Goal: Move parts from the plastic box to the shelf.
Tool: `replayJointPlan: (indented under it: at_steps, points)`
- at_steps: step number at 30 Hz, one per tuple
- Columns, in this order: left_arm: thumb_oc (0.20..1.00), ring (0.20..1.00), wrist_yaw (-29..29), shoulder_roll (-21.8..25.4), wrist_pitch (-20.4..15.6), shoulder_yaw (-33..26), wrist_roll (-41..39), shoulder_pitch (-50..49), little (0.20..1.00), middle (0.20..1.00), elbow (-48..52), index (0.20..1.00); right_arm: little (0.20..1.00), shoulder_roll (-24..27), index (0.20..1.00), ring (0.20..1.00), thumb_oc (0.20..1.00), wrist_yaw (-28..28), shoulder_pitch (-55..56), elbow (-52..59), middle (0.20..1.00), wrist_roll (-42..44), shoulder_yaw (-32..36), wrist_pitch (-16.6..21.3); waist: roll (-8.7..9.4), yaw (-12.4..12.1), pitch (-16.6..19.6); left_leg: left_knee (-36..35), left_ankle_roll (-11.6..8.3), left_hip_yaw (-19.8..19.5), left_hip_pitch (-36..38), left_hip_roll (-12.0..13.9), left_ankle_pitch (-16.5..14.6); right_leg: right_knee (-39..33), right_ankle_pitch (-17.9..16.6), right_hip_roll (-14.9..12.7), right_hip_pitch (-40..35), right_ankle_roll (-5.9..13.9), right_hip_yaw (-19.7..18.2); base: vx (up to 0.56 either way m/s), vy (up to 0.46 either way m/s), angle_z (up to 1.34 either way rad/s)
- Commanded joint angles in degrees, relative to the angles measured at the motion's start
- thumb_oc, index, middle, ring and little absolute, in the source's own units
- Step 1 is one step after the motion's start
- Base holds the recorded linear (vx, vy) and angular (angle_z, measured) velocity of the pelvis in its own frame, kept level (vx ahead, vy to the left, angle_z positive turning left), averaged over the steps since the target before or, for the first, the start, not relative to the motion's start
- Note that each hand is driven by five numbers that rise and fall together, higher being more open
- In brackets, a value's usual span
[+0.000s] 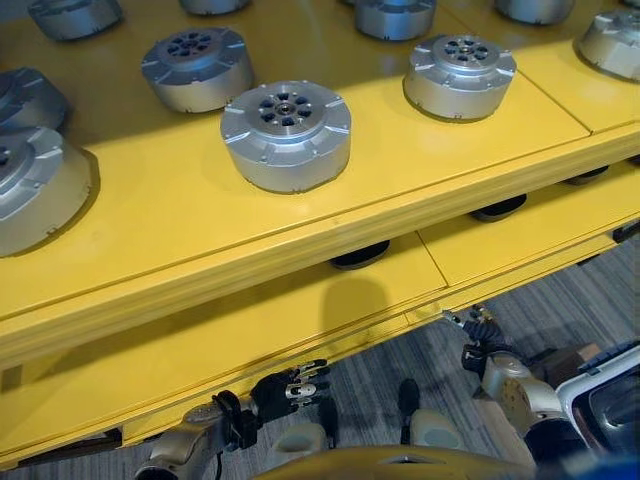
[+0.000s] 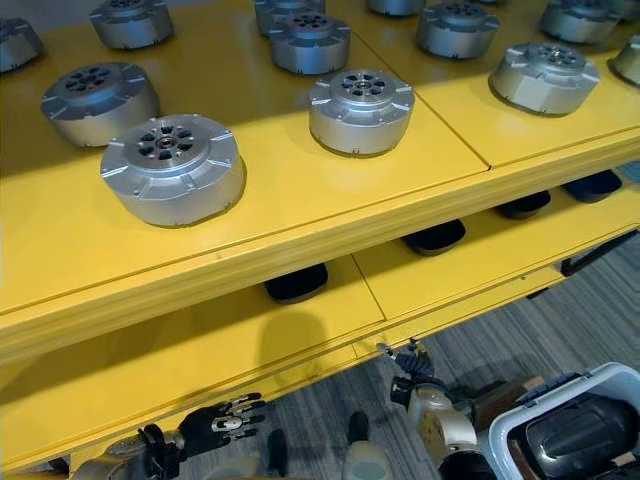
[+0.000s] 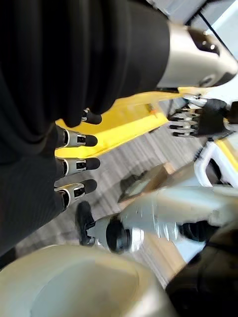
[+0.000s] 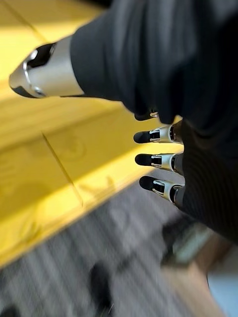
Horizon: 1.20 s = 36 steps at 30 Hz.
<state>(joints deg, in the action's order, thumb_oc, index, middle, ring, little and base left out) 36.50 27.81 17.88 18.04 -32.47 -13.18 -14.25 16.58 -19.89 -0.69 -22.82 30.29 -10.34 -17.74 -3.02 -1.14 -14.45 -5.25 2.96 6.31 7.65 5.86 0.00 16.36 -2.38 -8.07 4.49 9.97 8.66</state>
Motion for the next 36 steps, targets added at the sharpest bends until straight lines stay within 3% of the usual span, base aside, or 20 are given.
replayJointPlan:
  at_steps: [1, 2, 3, 7, 9, 12, 18, 23, 25, 26, 27, 29, 31, 33, 34, 36]
  points:
    - [1.0, 1.0, -1.16, 3.13, -0.82, -0.51, -2.45, -2.45, 1.0, 1.0, 8.33, 1.0, 1.0, 0.98, 1.0, 1.0, 1.0, 0.37, -2.6, 4.88, 1.0, 1.95, -0.73, 1.5, 1.78, -1.7, 0.89, 1.14, -0.23, -2.07, -2.87, 0.05, -2.29, 8.75, 2.02, -0.68, -1.84, 1.59, -2.61, -0.08, -0.108, -0.15]
    - [1.0, 1.0, -2.19, 2.94, -0.68, -0.33, -3.82, -2.58, 1.0, 1.0, 9.37, 1.0, 1.0, 0.94, 1.0, 1.0, 1.0, 0.43, -3.07, 4.49, 1.0, 1.83, -0.88, 1.55, 1.77, -2.09, 1.08, 1.28, -0.23, -2.07, -3.3, 0.2, -1.94, 10.75, 4.37, 0.02, -2.06, 1.03, -2.64, -0.06, -0.134, -0.16]
    - [1.0, 1.0, -2.97, 2.49, -0.33, -0.16, -5.21, -2.6, 1.0, 1.0, 10.47, 1.0, 1.0, 1.02, 1.0, 1.0, 1.0, 0.85, -3.8, 3.95, 1.0, 1.7, -0.83, 1.27, 2.3, -2.72, 1.36, 2.09, -0.55, -1.94, -4.42, -0.02, -1.42, 8.14, 6.9, 0.37, -3.83, 0.35, -2.62, -0.05, -0.194, -0.24]
    - [1.0, 1.0, -5.02, 0.47, -2.35, -0.01, -7.05, -2.53, 1.0, 1.0, 10.34, 1.0, 1.0, 1.69, 1.0, 1.0, 1.0, 1.46, -4.68, 3.98, 1.0, 2.01, -1.44, -0.34, 3.94, -4.71, 1.29, 7.18, -3.91, -2.86, -10.98, 0.15, 0.87, -4.57, 10.8, 1.5, -11.51, -2.69, -0.67, -0.04, -0.281, -0.39]
    - [1.0, 1.0, -5.23, -1.38, -5.04, -0.88, -8.97, -2.63, 1.0, 1.0, 9.25, 1.0, 1.0, 3.66, 1.0, 1.0, 1.0, 1.69, -4.09, 6.1, 1.0, 1.23, -0.88, 0.03, 4.35, -4.8, 1.32, 5.55, -6.32, -2.95, -11.43, 2.19, 3.06, -9.59, 10.75, 2.6, -13.19, -4.05, 0.63, -0.09, -0.383, -0.57]
    - [1.0, 1.0, -5.16, -3.37, -6.27, -1.2, -9.37, -3.5, 1.0, 1.0, 7.99, 1.0, 1.0, 5.1, 1.0, 1.0, 1.0, 2.46, -3.72, 8.33, 1.0, 1.7, -0.28, -0.74, 4.37, -4.05, 1.01, 3.36, -7.99, -3.52, -10.61, 4.96, 5.33, -10.01, 10.98, 4.33, -12.42, -5.85, 0.81, -0.06, -0.268, -0.11]
    - [1.0, 1.0, -4.38, -6.01, -10.1, -2.08, -13.04, -5.16, 1.0, 1.0, 4.29, 1.0, 1.0, 6.47, 1.0, 1.0, 1.0, 4.52, -3.9, 10.43, 1.0, -1.04, -1.49, -0.19, 3.85, -2.93, -0.01, 1.25, -9.58, -4.04, -10.04, 9.67, 8.82, -8.44, 11.62, 6.93, -9.84, -7.98, 0.08, -0.05, -0.225, -0.19]
    - [1.0, 1.0, -4.32, -7.9, -13.62, -4.51, -16.0, -7.01, 1.0, 1.0, 2.37, 1.0, 1.0, 6.56, 1.0, 1.0, 1.0, 4.22, -2.58, 12.32, 1.0, -1.27, -2.3, -1.14, 3.68, -1.96, -0.46, 0.95, -10.73, -3.43, -10.73, 12.74, 13.4, -8.12, 11.12, 6.94, -8.32, -8.47, 0.71, -0.06, -0.123, -0.12]
    - [1.0, 1.0, -3.53, -8.34, -13.05, -5.33, -16.32, -7.24, 1.0, 1.0, 2.65, 1.0, 1.0, 6.31, 1.0, 1.0, 1.0, 3.33, -1.5, 12.73, 1.0, -1.21, -2.37, -1.02, 3.53, -2.11, -0.74, 2.36, -10.57, -4.11, -11.64, 11.59, 13.43, -9.12, 10.52, 6.86, -8.72, -8.58, 0.65, -0.11, -0.084, 0.19]
    - [1.0, 1.0, -2.04, -8.67, -11.02, -6.27, -17.33, -6.94, 1.0, 1.0, 3.34, 1.0, 1.0, 6.17, 1.0, 1.0, 1.0, 3.01, -0.6, 12.61, 1.0, -0.98, -2.21, -0.73, 3.21, -2.52, -0.86, 5.46, -9.0, -4.81, -12.03, 5.74, 8.06, -11.51, 9.01, 6.22, -9.28, -8.04, 0.29, -0.14, -0.063, 0.32]
    - [1.0, 1.0, -1.87, -8.66, -10.51, -6.35, -17.42, -6.76, 1.0, 1.0, 3.47, 1.0, 1.0, 6.09, 1.0, 1.0, 1.0, 3.01, -0.57, 12.42, 1.0, -0.99, -2.24, -0.59, 3.19, -2.66, -0.74, 6.29, -8.5, -5.13, -11.9, 4.11, 6.65, -12.14, 8.52, 6.11, -9.29, -7.91, 0.2, -0.2, -0.063, 0.36]
    - [1.0, 1.0, -2.22, -8.87, -8.8, -6.01, -17.63, -5.5, 1.0, 1.0, 3.89, 1.0, 1.0, 5.51, 1.0, 1.0, 1.0, 3.86, 0.17, 11.66, 1.0, 0.05, -1.71, 1.1, 3.99, -2.71, 0.69, 13.55, -4.5, -6.64, -11.08, -6.16, -2.36, -15.58, 4.87, 5.17, -8.49, -6.72, -1.03, -0.22, -0.045, 0.12]
    - [1.0, 1.0, -3.1, -9.31, -8.38, -6.1, -15.58, -4.65, 1.0, 1.0, 3.78, 1.0, 1.0, 5.04, 1.0, 1.0, 1.0, 4.31, 0.71, 11.73, 1.0, 1.67, -1.04, 0.65, 4.75, -2.69, 1.51, 17.12, -2.8, -7.6, -10.51, -10.29, -6.15, -16.82, 2.9, 4.79, -8.29, -5.6, -1.73, -0.18, -0.02, 0.14]
    - [1.0, 1.0, -2.9, -9.43, -8.11, -6.36, -14.55, -4.32, 1.0, 1.0, 3.72, 1.0, 1.0, 4.81, 1.0, 1.0, 1.0, 4.45, 0.69, 11.58, 1.0, 1.81, -0.91, 0.27, 4.8, -2.83, 1.83, 17.18, -2.16, -8.3, -9.81, -11.5, -7.16, -17.05, 2.35, 4.8, -8.17, -5.19, -2.23, -0.11, 0.026, 0.07]
    - [1.0, 1.0, -2.12, -9.32, -7.9, -6.56, -13.96, -4.38, 1.0, 1.0, 3.79, 1.0, 1.0, 4.27, 1.0, 1.0, 1.0, 4.2, 0.26, 10.79, 1.0, 1.78, -1.24, 0.75, 4.45, -3.28, 2.43, 13.67, -1.48, -9.42, -7.67, -11.76, -6.75, -17.52, 2.03, 5.15, -8.19, -4.88, -2.75, -0.11, 0.079, -0.07]
    - [1.0, 1.0, -2.01, -8.9, -8.57, -6.7, -12.96, -4.6, 1.0, 1.0, 3.7, 1.0, 1.0, 3.16, 1.0, 1.0, 1.0, 3.29, -0.14, 9.9, 1.0, 2.05, -1.85, 1.5, 4.0, -3.45, 2.93, 9.28, -1.51, -9.91, -5.85, -10.5, -4.79, -17.89, 1.73, 5.33, -8.45, -4.64, -2.52, -0.14, 0.138, -0.03]
